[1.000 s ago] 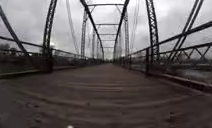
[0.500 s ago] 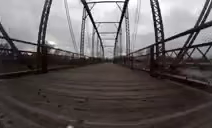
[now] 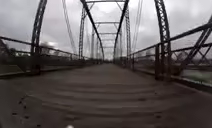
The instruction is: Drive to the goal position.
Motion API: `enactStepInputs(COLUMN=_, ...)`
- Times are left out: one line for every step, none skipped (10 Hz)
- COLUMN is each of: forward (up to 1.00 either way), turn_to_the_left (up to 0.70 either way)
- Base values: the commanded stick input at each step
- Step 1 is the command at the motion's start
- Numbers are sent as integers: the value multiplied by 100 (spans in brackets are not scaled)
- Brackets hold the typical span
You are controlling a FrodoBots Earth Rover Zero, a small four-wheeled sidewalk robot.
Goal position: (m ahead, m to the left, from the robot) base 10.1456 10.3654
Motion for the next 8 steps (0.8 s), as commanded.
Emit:
enactStepInputs(forward=100, turn_to_the_left=0)
enactStepInputs(forward=100, turn_to_the_left=0)
enactStepInputs(forward=100, turn_to_the_left=0)
enactStepInputs(forward=100, turn_to_the_left=0)
enactStepInputs(forward=100, turn_to_the_left=0)
enactStepInputs(forward=100, turn_to_the_left=0)
enactStepInputs(forward=100, turn_to_the_left=0)
enactStepInputs(forward=100, turn_to_the_left=0)
